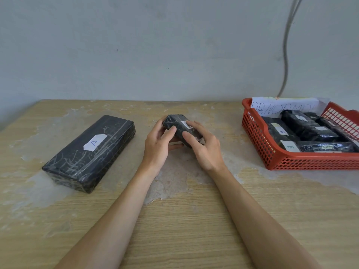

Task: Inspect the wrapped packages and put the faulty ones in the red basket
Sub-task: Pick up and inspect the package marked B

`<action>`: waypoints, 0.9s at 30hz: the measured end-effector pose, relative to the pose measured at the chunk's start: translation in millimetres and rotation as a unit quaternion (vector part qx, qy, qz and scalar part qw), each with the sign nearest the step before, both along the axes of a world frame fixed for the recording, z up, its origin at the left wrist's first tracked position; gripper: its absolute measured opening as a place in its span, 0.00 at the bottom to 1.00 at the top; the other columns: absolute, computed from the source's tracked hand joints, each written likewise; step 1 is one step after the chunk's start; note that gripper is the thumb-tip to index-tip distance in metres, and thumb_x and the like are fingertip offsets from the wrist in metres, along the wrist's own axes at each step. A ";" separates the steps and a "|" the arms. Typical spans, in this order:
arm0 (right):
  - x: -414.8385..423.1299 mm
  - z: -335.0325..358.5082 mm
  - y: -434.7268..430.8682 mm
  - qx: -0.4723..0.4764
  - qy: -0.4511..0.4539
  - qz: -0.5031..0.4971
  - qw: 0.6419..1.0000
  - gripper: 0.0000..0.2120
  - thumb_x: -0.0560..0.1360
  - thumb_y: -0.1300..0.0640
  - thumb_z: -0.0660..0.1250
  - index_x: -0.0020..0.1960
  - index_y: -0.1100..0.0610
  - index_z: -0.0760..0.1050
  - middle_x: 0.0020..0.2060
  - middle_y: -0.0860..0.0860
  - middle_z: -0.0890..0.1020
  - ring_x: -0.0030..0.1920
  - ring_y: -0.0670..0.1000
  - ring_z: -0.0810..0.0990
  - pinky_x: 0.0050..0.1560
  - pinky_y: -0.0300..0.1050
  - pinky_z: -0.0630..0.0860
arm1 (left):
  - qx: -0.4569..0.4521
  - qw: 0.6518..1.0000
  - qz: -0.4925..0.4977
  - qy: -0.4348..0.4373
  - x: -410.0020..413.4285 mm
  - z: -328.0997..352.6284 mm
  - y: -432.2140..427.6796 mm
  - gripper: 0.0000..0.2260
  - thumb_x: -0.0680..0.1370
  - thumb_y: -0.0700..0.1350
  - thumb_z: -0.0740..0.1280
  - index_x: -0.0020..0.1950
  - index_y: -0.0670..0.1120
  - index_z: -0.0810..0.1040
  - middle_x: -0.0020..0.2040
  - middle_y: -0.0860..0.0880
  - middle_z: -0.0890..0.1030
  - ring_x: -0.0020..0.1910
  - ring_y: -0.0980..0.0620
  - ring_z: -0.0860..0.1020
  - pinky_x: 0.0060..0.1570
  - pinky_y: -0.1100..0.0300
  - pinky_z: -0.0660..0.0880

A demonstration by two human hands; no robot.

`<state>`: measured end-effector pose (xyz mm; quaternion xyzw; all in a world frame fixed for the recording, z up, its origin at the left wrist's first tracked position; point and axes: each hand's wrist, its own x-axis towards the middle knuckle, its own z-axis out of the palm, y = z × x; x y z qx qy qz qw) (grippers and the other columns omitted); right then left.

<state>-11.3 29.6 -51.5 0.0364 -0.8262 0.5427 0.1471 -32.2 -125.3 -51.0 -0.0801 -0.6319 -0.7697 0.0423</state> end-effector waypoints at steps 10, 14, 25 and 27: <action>4.4 4.2 0.9 0.038 0.070 0.001 0.997 0.30 0.71 0.48 0.81 0.71 0.46 0.77 0.73 0.42 0.77 0.67 0.36 0.76 0.67 0.47 0.80 | 0.070 0.994 0.054 -0.069 -4.6 1.1 -3.7 0.12 0.83 0.46 0.72 0.65 0.44 0.78 0.56 0.44 0.88 0.59 0.40 0.86 0.54 0.45 0.84; 5.2 5.6 0.4 -0.010 0.060 -0.003 0.998 0.30 0.71 0.47 0.80 0.71 0.44 0.75 0.72 0.41 0.77 0.66 0.40 0.78 0.67 0.48 0.80 | 0.077 0.995 0.027 -0.062 -0.2 4.7 -1.7 0.15 0.82 0.41 0.72 0.68 0.41 0.76 0.57 0.44 0.88 0.55 0.44 0.88 0.47 0.52 0.85; -5.1 3.6 12.2 -0.191 -0.011 -0.004 0.982 0.29 0.79 0.70 0.70 0.74 0.48 0.70 0.54 0.53 0.89 0.58 0.52 0.88 0.59 0.51 0.85 | -0.017 0.997 0.072 -0.007 -0.8 0.7 -1.1 0.21 0.72 0.43 0.79 0.60 0.49 0.74 0.58 0.45 0.84 0.58 0.52 0.84 0.57 0.58 0.79; -3.1 7.5 11.2 -0.166 0.020 0.019 0.986 0.29 0.79 0.74 0.65 0.71 0.49 0.73 0.59 0.54 0.87 0.62 0.50 0.85 0.61 0.48 0.83 | -0.064 0.995 0.076 0.024 1.4 0.7 -2.3 0.21 0.76 0.38 0.78 0.64 0.51 0.74 0.58 0.50 0.84 0.54 0.62 0.83 0.52 0.68 0.77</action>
